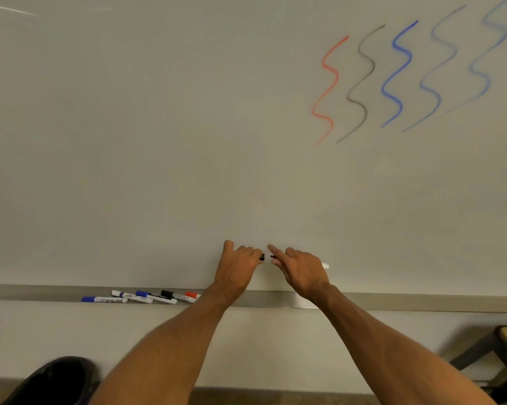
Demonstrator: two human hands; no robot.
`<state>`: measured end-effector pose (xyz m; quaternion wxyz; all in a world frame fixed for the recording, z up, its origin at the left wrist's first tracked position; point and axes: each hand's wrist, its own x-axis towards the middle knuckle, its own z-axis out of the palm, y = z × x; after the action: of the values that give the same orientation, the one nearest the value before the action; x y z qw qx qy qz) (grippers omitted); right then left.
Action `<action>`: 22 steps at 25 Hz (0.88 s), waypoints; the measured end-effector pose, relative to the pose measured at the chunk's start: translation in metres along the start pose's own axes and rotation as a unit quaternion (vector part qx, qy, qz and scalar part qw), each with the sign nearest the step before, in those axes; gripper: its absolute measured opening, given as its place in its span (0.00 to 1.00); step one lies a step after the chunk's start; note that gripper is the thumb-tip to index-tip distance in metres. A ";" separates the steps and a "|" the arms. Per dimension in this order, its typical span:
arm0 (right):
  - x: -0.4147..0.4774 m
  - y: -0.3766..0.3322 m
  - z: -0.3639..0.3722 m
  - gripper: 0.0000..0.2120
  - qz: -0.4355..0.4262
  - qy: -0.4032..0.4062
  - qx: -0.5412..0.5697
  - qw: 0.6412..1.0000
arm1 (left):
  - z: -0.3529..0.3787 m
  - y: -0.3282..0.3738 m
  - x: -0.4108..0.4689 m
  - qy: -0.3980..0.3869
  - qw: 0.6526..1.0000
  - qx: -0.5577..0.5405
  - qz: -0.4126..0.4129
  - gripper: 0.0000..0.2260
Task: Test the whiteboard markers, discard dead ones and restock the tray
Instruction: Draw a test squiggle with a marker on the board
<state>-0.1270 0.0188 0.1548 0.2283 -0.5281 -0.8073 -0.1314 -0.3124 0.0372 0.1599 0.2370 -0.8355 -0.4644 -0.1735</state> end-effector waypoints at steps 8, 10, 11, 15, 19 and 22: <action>0.069 -0.004 -0.072 0.14 0.066 0.128 0.156 0.977 | -0.051 -0.042 0.051 0.238 0.971 0.006 -0.027 0.14; 0.094 -0.004 -0.104 0.15 0.077 0.149 0.183 0.969 | -0.071 -0.051 0.078 0.265 0.964 0.015 -0.030 0.17; 0.106 -0.004 -0.120 0.15 0.081 0.152 0.196 0.965 | -0.082 -0.056 0.094 0.278 0.960 0.017 -0.033 0.18; 0.149 0.000 -0.173 0.07 0.059 0.249 0.192 0.947 | -0.133 -0.072 0.158 0.322 0.946 0.014 -0.028 0.22; 0.181 0.007 -0.197 0.11 0.014 0.356 0.163 0.920 | -0.175 -0.083 0.216 0.344 0.939 0.015 -0.011 0.25; 0.194 0.014 -0.205 0.17 -0.005 0.373 0.153 0.915 | -0.184 -0.093 0.241 0.357 0.933 0.039 -0.010 0.25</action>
<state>-0.1326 0.0850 0.4291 0.5896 -0.3955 -0.6767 -0.1950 -0.2830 0.1443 0.4572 0.4180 -0.7037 -0.3636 -0.4448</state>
